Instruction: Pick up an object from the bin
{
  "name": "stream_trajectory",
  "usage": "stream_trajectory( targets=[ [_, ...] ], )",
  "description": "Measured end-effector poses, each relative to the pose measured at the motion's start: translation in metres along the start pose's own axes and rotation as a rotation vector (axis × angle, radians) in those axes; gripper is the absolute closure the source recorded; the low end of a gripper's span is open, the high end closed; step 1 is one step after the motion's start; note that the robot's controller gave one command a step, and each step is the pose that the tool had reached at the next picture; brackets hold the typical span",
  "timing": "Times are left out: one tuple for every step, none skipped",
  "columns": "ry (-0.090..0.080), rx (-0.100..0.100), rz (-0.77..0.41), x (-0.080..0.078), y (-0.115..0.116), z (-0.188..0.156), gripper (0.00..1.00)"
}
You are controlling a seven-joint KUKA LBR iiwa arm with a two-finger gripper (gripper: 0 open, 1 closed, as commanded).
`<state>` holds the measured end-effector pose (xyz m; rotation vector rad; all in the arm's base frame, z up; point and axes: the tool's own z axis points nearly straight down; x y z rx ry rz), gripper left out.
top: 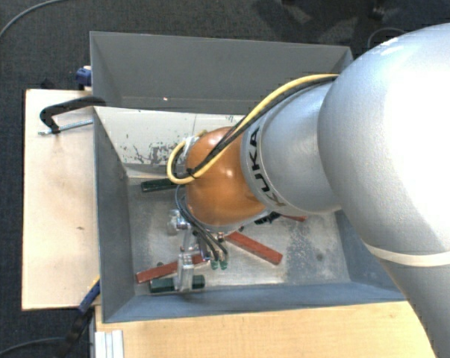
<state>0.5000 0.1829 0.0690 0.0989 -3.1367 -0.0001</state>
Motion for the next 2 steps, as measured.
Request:
stream_trajectory(
  targets=[
    [-0.007, -0.003, -0.001, -0.002, 0.001, -0.004, 1.0],
    [-0.019, -0.002, -0.219, -0.064, -0.008, -0.144, 1.0]
  ],
)
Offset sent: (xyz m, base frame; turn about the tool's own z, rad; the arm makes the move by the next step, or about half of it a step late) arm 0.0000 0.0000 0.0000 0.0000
